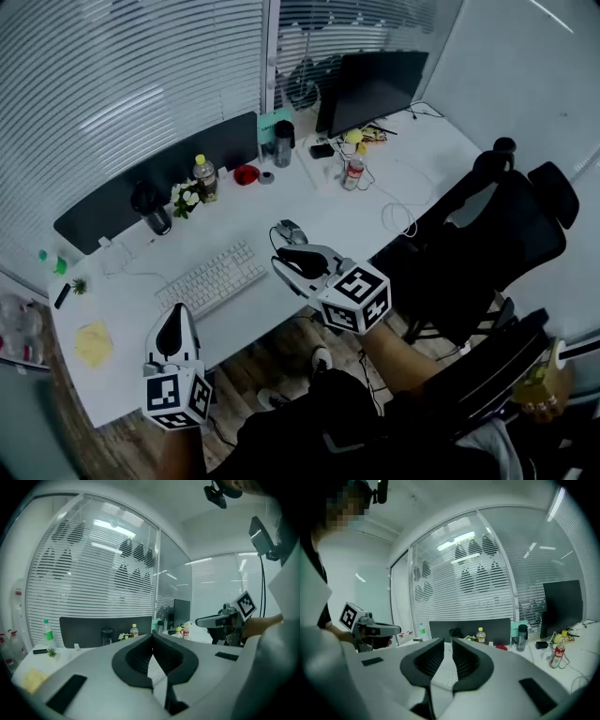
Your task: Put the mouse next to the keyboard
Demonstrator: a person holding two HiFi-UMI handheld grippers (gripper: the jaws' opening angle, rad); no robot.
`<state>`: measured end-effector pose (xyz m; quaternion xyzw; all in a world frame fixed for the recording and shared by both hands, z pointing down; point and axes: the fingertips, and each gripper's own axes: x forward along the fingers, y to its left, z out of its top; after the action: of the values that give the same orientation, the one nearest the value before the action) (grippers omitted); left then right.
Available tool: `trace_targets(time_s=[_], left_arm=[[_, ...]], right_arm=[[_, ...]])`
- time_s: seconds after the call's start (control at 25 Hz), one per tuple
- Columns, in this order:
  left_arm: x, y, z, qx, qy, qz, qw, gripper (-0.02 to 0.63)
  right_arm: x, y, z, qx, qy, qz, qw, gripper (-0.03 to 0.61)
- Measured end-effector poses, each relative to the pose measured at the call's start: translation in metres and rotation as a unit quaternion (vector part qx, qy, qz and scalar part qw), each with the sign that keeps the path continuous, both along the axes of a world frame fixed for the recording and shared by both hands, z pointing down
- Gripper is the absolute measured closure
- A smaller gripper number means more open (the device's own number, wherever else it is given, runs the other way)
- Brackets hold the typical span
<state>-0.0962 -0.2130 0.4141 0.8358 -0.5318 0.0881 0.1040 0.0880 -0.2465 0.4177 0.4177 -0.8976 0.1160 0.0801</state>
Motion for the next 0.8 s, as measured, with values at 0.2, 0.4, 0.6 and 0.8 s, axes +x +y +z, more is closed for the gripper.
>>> trace_targets(time_s=[0.2,0.4,0.6,0.8], left_arm=[[-0.001,0.009,-0.015,0.005,0.008,-0.031,0.9995,0.584],[0.003,0.015,-0.027,0.015,-0.001,-0.068,0.9976,0.584],[0.021,0.013,-0.049,0.044,-0.026,-0.089,0.9947,0.584],[0.031,-0.004,-0.063,0.063,-0.028,-0.094,0.9931,0.584]], right_arm=[[0.001,0.008,-0.024,0.021,0.010,-0.030,0.999,0.558],[0.019,0.010,-0.042,0.031,0.012,-0.048,0.998,0.577],[0.037,-0.004,-0.067,0.049,0.008,-0.041,0.998,0.578],[0.047,-0.020,-0.078,0.069,0.025,-0.043,0.996,0.580]])
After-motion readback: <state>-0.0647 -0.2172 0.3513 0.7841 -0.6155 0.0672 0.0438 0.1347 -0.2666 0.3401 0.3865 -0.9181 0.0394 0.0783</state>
